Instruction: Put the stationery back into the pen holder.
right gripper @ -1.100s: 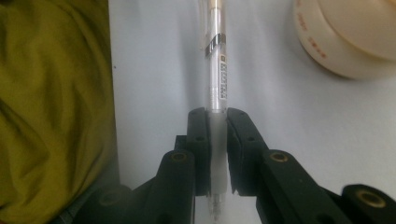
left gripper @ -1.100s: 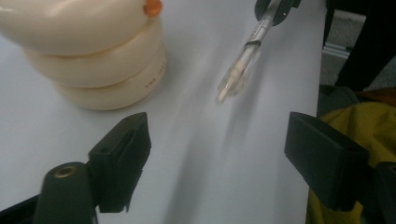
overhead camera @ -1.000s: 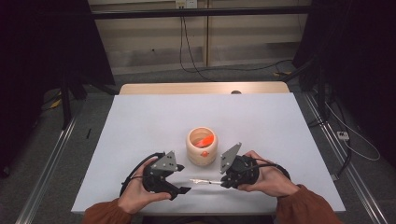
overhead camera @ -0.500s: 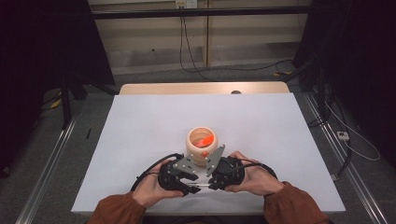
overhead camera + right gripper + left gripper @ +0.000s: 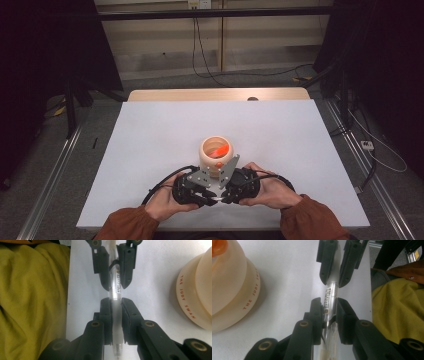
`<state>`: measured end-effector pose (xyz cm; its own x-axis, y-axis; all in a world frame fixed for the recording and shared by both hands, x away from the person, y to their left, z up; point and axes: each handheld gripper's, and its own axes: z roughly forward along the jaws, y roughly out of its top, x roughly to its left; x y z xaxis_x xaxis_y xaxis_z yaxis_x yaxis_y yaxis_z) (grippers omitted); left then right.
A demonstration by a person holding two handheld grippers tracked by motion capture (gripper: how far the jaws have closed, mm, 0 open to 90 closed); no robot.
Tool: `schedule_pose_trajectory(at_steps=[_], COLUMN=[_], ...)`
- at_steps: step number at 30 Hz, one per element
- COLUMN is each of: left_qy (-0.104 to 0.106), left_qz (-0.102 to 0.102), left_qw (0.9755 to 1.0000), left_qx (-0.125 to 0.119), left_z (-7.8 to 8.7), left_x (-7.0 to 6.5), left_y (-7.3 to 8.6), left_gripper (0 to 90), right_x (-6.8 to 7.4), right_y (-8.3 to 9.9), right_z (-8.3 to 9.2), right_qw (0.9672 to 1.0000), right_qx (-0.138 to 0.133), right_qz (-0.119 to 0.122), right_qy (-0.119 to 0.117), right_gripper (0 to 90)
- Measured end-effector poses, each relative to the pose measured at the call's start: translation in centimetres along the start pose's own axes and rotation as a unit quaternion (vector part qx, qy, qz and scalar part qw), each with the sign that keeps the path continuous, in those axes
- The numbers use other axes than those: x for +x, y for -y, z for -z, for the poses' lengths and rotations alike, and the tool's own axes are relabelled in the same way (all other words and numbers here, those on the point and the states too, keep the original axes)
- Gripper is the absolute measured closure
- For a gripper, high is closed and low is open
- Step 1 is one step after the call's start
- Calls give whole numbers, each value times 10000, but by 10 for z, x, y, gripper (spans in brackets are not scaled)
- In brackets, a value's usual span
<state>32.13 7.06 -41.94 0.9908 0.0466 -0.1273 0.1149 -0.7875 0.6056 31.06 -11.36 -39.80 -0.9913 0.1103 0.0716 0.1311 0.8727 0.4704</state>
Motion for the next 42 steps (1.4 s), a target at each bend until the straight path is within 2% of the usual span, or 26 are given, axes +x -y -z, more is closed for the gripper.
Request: schedule_pose_trajectory(at_steps=[2,7,9,10,14,15,16,17,19,21,22,23,27,28,29,33,36,37,39,40,42], left_qy=[-25,-9,-28,48,21,-83,10,-5,-139,-67,-109,-130,-232,-267,-328,-565,-774,-824,-969,-1029,-1126], left_qz=[89,177,226,274,414,435,496,547,587,667,696,751,885,921,950,992,1007,1025,1031,1029,1056], left_qw=[9999,9998,9996,9991,9980,9982,9973,9967,9965,9946,9939,9926,9860,9836,9823,9730,9648,9624,9556,9532,9473], left_qx=[-87,-129,-180,-306,-472,-400,-549,-593,-577,-798,-847,-949,-1391,-1524,-1578,-2005,-2304,-2375,-2586,-2651,-2806], left_z=[-1,2,4,4,7,10,10,11,14,17,19,22,34,37,40,50,56,58,60,61,62], left_x=[0,2,3,4,7,7,9,10,11,13,13,12,12,12,13,15,18,19,21,23,27], left_y=[1,1,2,3,5,5,7,8,11,14,15,16,18,18,18,19,19,18,17,16,15], left_gripper=[776,781,782,781,781,782,782,782,782,782,781,782,782,781,781,781,781,781,781,781,781], right_x=[-2,-8,-8,-9,-11,-11,-12,-13,-14,-14,-13,-14,-14,-13,-12,-12,-11,-11,-8,-8,-5], right_y=[1,4,6,8,17,20,23,27,35,41,44,48,65,69,73,90,101,105,111,114,120], right_z=[1,2,3,4,11,13,14,16,19,19,19,19,22,23,24,29,33,33,33,33,34], right_qw=[10000,9996,9992,9990,9962,9950,9935,9912,9882,9845,9827,9809,9699,9674,9642,9502,9341,9303,9182,9139,9031], right_qx=[-52,-175,-214,-262,-570,-638,-692,-772,-907,-965,-946,-967,-1164,-1189,-1260,-1480,-1652,-1695,-1822,-1855,-1966], right_qz=[-56,-225,-324,-364,-641,-745,-847,-1000,-1164,-1356,-1454,-1517,-1903,-1976,-2049,-2348,-2659,-2713,-2871,-2920,-3050], right_qy=[13,-43,-34,4,115,205,310,398,404,558,655,745,978,1047,1118,1417,1716,1794,2033,2122,2297], right_gripper=[794,748,664,639,519,470,408,358,342,195,151,151,82,79,83,92,98,96,80,85,89])
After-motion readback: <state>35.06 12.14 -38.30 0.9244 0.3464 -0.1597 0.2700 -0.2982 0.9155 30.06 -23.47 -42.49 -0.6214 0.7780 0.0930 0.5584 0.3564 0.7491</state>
